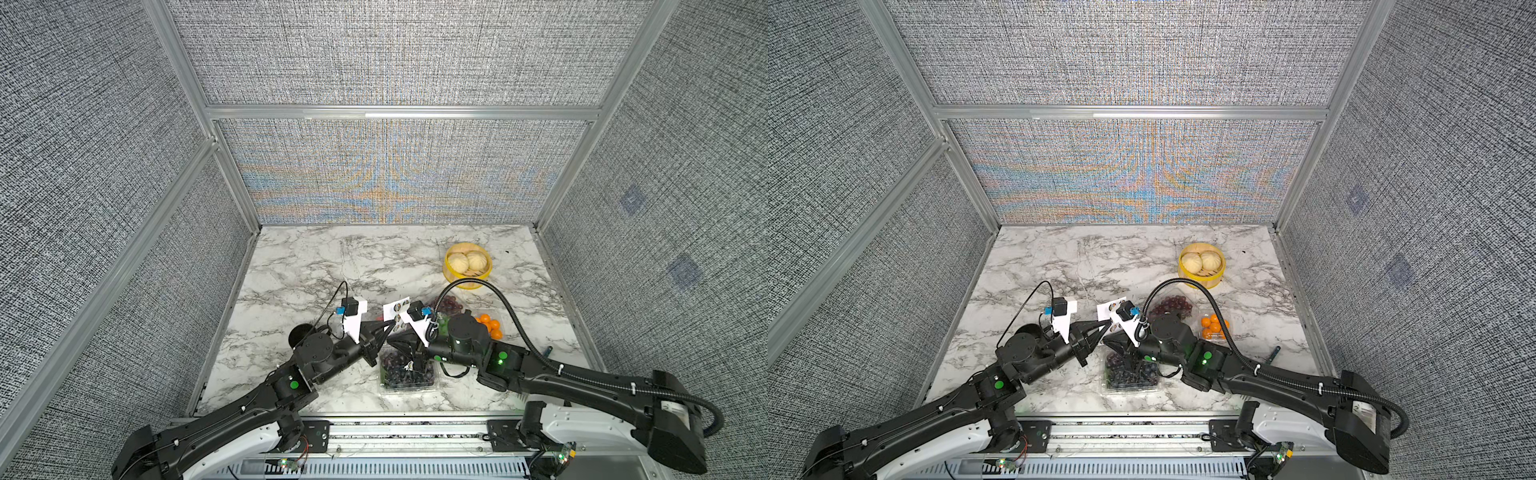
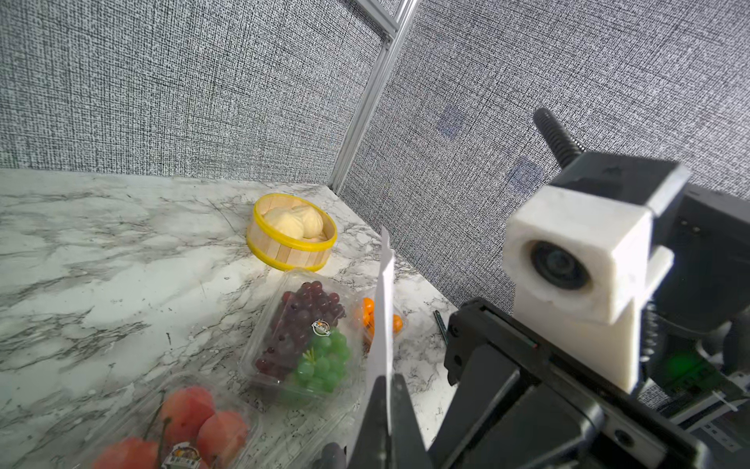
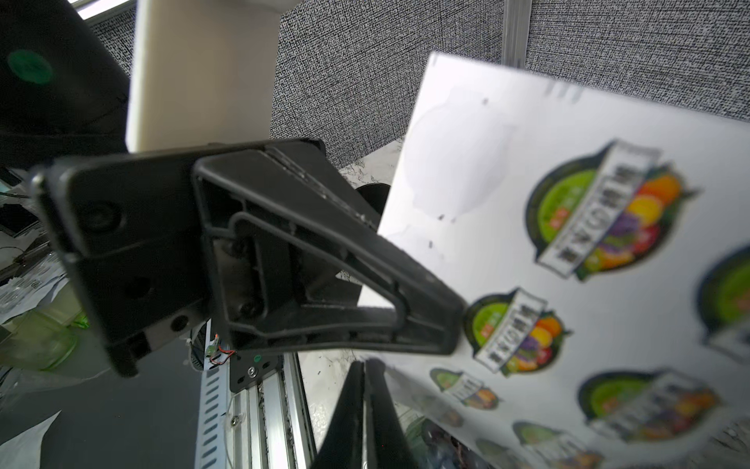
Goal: Label fruit boxes
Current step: Tear off the label from the label sticker.
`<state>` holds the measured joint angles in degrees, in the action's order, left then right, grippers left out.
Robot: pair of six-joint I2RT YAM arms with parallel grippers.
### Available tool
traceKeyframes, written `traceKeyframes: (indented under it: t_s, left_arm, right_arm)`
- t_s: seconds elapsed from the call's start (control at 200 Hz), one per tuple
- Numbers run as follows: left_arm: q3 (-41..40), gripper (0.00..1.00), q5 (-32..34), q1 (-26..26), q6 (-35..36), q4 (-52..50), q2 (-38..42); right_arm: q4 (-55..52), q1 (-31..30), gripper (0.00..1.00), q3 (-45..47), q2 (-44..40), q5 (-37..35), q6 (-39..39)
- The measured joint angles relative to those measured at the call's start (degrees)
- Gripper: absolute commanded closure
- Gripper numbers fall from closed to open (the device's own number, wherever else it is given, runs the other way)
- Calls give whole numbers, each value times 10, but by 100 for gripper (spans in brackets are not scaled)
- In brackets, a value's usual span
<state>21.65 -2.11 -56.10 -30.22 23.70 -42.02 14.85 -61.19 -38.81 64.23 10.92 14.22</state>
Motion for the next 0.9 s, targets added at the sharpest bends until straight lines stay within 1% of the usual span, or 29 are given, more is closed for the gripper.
traceKeyframes:
  t_s: [0.175,0.3,0.36,0.455,0.686,0.896]
  left_arm:
    - [2,100,0,0,-2,0,-2]
    - [2,100,0,0,-3,2,-5]
    - [2,100,0,0,-5,2,-9]
    - [2,100,-5,0,-8,3,-14]
    - [2,100,-4,0,-13,5,-16]
    - [9,100,20,0,-17,-2,-22]
  right_arm:
    - [0,0,84,13,-8,-4,0]
    - [1,0,85,15,-11,-12,-1]
    - [2,0,88,15,-10,-12,-3]
    - [3,0,100,14,-4,-11,-6]
    - [4,0,100,16,-7,0,-6]
    - [12,-1,100,23,-14,16,-4]
